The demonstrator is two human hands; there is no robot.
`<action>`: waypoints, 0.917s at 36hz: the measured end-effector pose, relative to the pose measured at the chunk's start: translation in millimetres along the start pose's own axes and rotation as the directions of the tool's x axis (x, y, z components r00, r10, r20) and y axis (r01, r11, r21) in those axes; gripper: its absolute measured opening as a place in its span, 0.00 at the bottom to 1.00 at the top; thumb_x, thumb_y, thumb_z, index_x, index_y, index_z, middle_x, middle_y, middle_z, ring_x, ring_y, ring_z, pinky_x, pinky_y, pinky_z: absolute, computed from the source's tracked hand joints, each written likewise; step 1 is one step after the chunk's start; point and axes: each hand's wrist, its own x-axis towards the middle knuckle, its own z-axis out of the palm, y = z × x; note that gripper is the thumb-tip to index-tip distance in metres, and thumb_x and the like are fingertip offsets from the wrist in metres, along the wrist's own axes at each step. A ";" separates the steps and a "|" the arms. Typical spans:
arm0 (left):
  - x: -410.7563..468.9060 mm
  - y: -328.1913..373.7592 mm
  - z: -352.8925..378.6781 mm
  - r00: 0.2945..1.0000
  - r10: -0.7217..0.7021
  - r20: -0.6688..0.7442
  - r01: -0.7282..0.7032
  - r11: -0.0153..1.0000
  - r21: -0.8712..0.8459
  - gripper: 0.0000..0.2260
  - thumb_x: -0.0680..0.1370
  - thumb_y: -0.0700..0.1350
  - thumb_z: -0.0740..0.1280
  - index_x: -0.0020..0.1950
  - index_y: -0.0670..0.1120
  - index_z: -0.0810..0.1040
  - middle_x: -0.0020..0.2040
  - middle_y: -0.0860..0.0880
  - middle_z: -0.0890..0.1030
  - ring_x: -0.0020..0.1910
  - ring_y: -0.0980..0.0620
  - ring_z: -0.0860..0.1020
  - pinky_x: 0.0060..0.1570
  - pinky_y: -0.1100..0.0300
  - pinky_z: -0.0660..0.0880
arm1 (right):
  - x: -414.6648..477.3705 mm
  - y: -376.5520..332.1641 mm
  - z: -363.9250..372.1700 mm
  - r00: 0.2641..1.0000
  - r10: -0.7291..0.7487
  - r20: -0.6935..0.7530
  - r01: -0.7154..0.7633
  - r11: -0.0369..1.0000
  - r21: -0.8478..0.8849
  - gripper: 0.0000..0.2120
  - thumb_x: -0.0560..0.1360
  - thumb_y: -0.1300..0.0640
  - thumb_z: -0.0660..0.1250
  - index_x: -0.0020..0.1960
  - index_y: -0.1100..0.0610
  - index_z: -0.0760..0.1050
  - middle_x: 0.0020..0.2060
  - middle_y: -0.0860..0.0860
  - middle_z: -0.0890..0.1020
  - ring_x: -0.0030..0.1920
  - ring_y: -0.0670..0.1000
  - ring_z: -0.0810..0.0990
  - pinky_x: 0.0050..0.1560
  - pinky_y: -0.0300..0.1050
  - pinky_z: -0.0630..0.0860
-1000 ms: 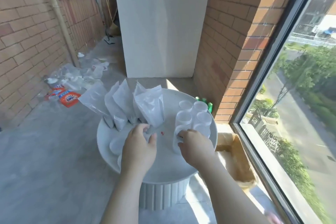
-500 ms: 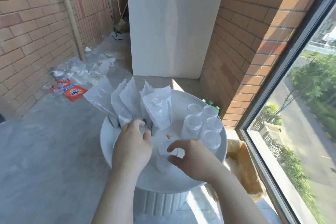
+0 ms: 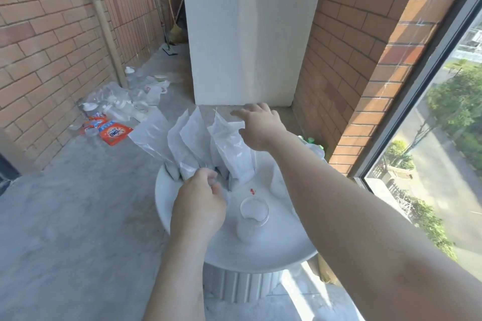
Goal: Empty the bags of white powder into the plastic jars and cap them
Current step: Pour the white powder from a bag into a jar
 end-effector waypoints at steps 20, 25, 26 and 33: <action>1.9 7.7 25.6 0.989 0.010 0.148 -0.012 1.000 0.011 0.13 0.85 0.51 0.53 0.53 0.47 0.75 0.49 0.49 0.80 0.51 0.46 0.76 0.46 0.56 0.67 | -59.9 15.2 -30.2 0.952 0.152 -0.265 -0.149 0.988 0.029 0.15 0.79 0.55 0.59 0.34 0.54 0.67 0.33 0.48 0.72 0.45 0.56 0.69 0.46 0.49 0.61; -1.7 17.3 33.9 0.958 -0.064 0.279 0.068 0.998 -0.003 0.22 0.85 0.57 0.48 0.60 0.43 0.75 0.59 0.43 0.79 0.62 0.42 0.74 0.52 0.56 0.65 | -88.6 13.2 -22.4 0.940 0.288 -0.181 -0.251 0.947 0.201 0.12 0.77 0.54 0.62 0.39 0.58 0.76 0.35 0.53 0.80 0.41 0.59 0.75 0.43 0.47 0.67; -1.5 18.5 35.5 0.951 -0.076 0.298 0.076 0.997 0.012 0.24 0.84 0.58 0.47 0.59 0.43 0.75 0.59 0.42 0.79 0.62 0.41 0.74 0.54 0.55 0.67 | -94.5 13.4 -19.3 0.937 0.310 -0.160 -0.274 0.938 0.212 0.12 0.77 0.54 0.62 0.38 0.59 0.75 0.33 0.53 0.78 0.38 0.58 0.74 0.40 0.46 0.66; 1.0 21.1 44.6 0.932 -0.099 0.350 0.067 0.992 0.103 0.24 0.85 0.58 0.47 0.47 0.43 0.75 0.55 0.42 0.81 0.59 0.42 0.76 0.56 0.54 0.69 | -137.4 21.6 9.3 0.903 0.417 -0.103 -0.376 0.884 0.278 0.16 0.77 0.55 0.63 0.32 0.59 0.68 0.24 0.50 0.69 0.29 0.55 0.68 0.31 0.46 0.65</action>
